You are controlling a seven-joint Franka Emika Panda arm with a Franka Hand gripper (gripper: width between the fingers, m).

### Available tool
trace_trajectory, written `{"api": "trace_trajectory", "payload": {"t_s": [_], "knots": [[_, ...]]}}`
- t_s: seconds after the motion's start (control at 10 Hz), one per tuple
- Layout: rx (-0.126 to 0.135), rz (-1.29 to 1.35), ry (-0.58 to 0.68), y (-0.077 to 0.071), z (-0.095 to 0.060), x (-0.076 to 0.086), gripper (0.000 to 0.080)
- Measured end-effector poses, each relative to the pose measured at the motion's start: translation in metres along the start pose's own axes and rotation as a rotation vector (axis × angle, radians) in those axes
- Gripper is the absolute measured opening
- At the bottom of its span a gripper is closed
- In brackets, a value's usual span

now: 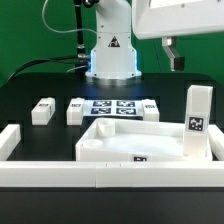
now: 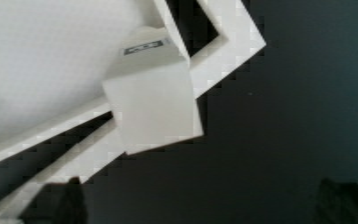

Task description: Assemble desk

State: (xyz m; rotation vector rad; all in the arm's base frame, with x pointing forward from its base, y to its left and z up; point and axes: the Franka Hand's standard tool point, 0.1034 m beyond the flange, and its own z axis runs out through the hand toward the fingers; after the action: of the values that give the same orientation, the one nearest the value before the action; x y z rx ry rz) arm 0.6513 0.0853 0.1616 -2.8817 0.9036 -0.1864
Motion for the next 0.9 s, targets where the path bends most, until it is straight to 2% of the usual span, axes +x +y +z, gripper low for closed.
{"api": "trace_trajectory", "payload": {"t_s": [0.1, 0.3, 0.4, 0.5, 0.9], "knots": [[-0.005, -0.013, -0.011, 0.004, 0.0, -0.01, 0.0649], [-0.018, -0.141, -0.031, 0.025, 0.005, -0.035, 0.0649], [-0.037, -0.206, -0.032, 0.029, 0.012, -0.046, 0.0649], [-0.041, -0.265, -0.036, 0.025, 0.014, -0.053, 0.0649], [-0.037, -0.554, -0.04, 0.029, 0.014, -0.05, 0.0649]]}}
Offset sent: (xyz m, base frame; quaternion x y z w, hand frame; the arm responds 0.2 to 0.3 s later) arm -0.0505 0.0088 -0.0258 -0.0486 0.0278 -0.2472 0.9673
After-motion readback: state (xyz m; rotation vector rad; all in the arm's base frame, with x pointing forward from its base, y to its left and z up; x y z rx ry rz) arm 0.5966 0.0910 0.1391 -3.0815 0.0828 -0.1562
